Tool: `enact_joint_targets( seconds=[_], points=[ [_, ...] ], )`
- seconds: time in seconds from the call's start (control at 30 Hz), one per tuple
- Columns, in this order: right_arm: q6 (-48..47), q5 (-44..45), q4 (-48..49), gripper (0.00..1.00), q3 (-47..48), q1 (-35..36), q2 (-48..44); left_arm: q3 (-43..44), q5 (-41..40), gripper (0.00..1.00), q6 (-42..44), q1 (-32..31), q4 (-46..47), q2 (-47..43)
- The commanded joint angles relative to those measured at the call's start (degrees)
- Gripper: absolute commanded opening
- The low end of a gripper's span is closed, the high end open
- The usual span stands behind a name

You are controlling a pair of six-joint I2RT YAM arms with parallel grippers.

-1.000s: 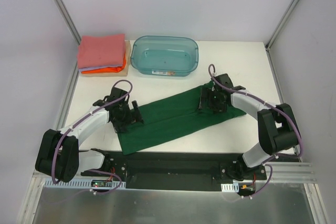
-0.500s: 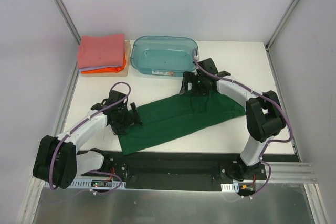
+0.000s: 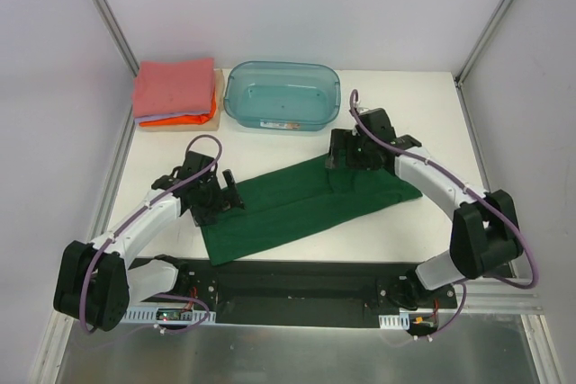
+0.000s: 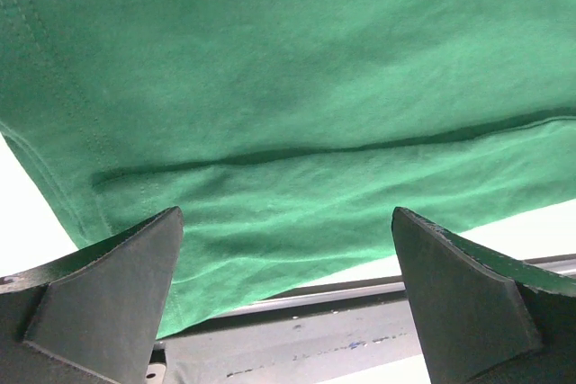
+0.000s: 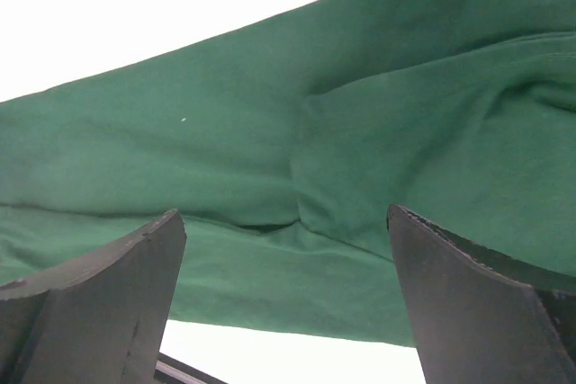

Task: Fold and stack the t-shirts
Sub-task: Fold the other side of the tshirt into a rectangle, then rotate the tshirt 75 degrees

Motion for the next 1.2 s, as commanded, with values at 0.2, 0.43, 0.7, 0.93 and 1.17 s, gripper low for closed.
enact_joint_targets(
  seconds=[0.2,0.43,0.7,0.93,1.17],
  points=[
    [-2.34,-3.29,3.17,0.96,13.52,-5.1,18.46,4.06,1.33,0.99,0.83,0.51,-0.38,-0.37],
    [-3.58,-2.6,0.55,0.96,18.83,-5.27,21.31,5.29,2.13,0.99,1.44,0.51,-0.03,-0.2],
    [3.7,-1.54,1.68,0.96,-6.47,-5.01,-1.79,9.33,6.87,0.99,3.73,0.42,5.67,6.55],
    [5.12,-0.22,-0.24,0.96,-10.47,-9.3,-0.26,12.5,8.63,0.99,2.41,-0.98,8.93,18.24],
    [2.06,-3.38,-2.79,0.96,-2.48,-17.57,13.8,10.22,10.47,0.99,0.31,-3.97,11.83,21.95]
  ],
)
